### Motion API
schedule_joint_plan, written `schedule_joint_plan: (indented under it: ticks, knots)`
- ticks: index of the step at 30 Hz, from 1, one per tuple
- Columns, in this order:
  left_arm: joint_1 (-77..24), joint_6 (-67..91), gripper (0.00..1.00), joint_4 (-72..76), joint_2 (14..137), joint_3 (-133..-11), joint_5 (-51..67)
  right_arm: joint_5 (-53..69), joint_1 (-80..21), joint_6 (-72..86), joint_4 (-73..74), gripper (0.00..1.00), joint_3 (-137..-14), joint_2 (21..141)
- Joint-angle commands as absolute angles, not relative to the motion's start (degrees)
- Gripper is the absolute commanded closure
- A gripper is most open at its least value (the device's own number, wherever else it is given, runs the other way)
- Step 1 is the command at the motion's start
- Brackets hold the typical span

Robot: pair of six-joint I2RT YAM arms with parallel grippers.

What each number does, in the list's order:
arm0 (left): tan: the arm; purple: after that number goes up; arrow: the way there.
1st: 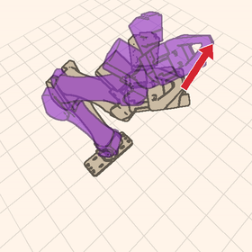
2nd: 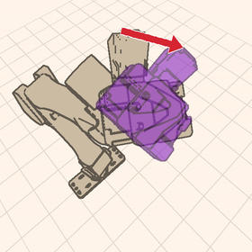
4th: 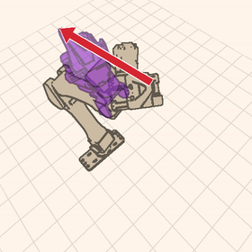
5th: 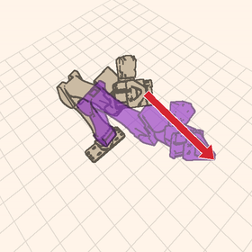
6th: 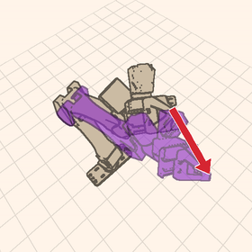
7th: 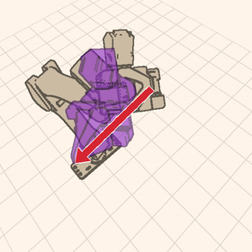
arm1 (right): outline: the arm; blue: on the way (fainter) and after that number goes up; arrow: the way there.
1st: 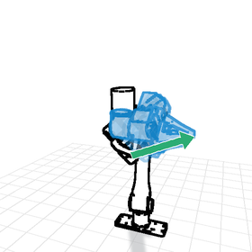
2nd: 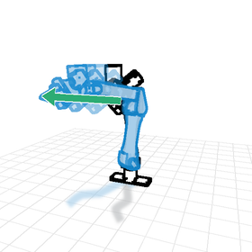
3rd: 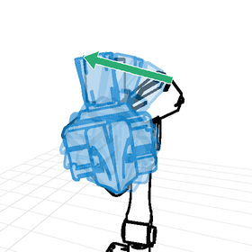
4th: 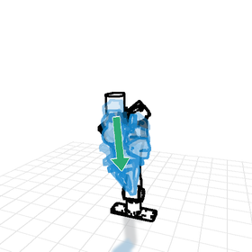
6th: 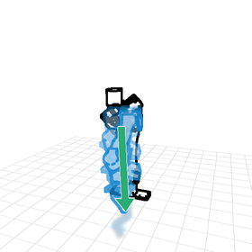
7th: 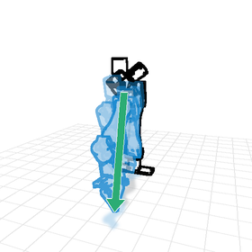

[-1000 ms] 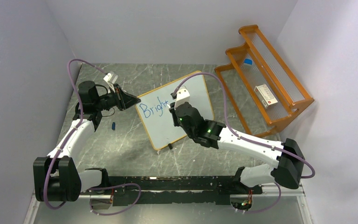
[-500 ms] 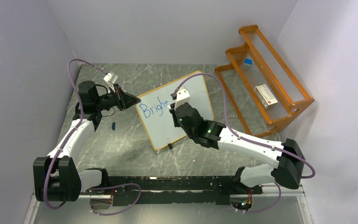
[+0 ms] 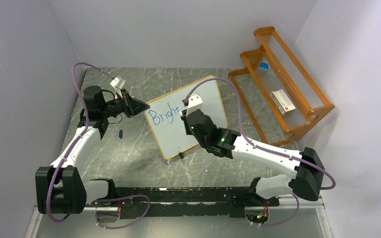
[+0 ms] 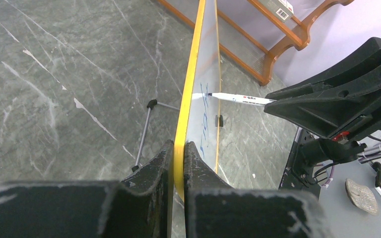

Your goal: Write a sentence on the whiteboard

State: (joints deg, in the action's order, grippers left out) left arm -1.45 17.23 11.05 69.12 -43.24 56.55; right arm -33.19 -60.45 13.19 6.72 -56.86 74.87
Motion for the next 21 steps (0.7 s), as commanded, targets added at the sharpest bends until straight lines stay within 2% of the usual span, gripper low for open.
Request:
schedule_joint_plan:
  ticks: [1, 21]
  knots:
    - [-2.8, 13.8, 0.95, 4.5, 71.3, -41.9, 54.6, -33.7, -60.0, 12.6, 5.8, 1.00, -55.8, 73.2]
    - [-2.8, 13.6, 0.95, 4.4, 71.1, -42.0, 54.6, -32.5, -58.0, 11.0, 3.1, 1.00, -57.5, 73.0]
